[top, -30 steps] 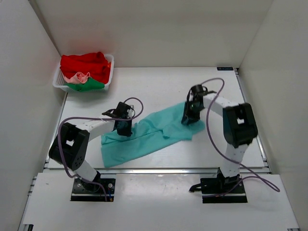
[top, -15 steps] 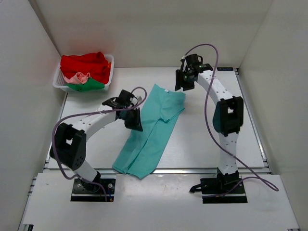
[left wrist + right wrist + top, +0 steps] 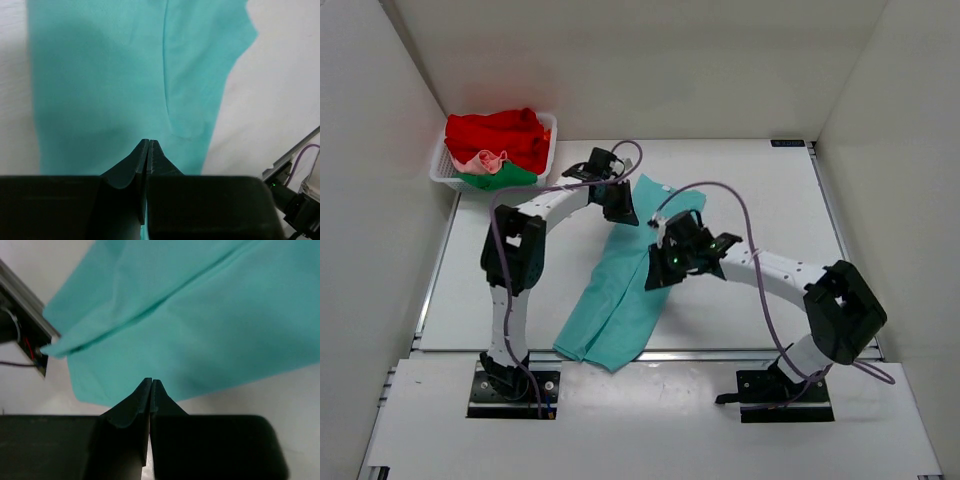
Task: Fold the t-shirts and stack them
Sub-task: Rotate the tshirt 90 degrees
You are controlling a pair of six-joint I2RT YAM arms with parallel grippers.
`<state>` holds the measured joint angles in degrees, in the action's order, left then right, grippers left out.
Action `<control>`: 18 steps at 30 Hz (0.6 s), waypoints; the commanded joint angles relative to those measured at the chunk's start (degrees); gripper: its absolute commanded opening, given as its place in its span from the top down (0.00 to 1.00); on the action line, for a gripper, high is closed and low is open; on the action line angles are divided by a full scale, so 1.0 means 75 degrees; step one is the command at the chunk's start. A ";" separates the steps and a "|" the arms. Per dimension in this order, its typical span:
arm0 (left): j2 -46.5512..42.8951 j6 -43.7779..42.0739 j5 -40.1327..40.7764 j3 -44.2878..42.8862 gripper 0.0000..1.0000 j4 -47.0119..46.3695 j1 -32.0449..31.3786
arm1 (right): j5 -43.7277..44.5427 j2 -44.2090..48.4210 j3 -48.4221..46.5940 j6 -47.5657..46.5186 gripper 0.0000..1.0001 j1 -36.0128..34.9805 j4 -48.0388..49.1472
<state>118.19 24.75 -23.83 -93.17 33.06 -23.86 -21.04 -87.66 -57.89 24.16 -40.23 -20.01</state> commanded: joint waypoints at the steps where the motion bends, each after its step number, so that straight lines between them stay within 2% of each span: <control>1: 0.0445 -0.0066 -0.0197 -0.0877 0.91 0.0313 -0.0252 | -0.0920 0.0028 0.0792 0.0926 1.00 -0.0447 0.1880; 4: 0.1172 -0.0207 -0.0010 -0.1884 0.92 0.0724 -0.0276 | -0.0923 -0.0661 0.0828 0.0857 1.00 -0.0951 0.1884; 7: 0.1841 -0.0183 0.0107 -0.2611 0.93 0.1134 -0.0171 | -0.0689 -0.1330 0.0488 0.0634 1.00 -0.1093 0.0927; 14: 0.2825 0.0437 0.0810 -0.3748 0.96 0.1439 0.0262 | 0.0587 -0.1917 0.0126 -0.0079 1.00 -0.0169 -0.1335; 18: 0.3365 0.0858 0.0998 -0.4546 0.96 0.1662 0.0380 | 0.1340 -0.2070 -0.0320 -0.0829 1.00 0.0627 -0.2054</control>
<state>142.98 28.18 -18.81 -123.26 43.48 -21.89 -20.78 -101.36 -58.43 24.21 -39.66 -27.70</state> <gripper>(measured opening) 0.118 0.001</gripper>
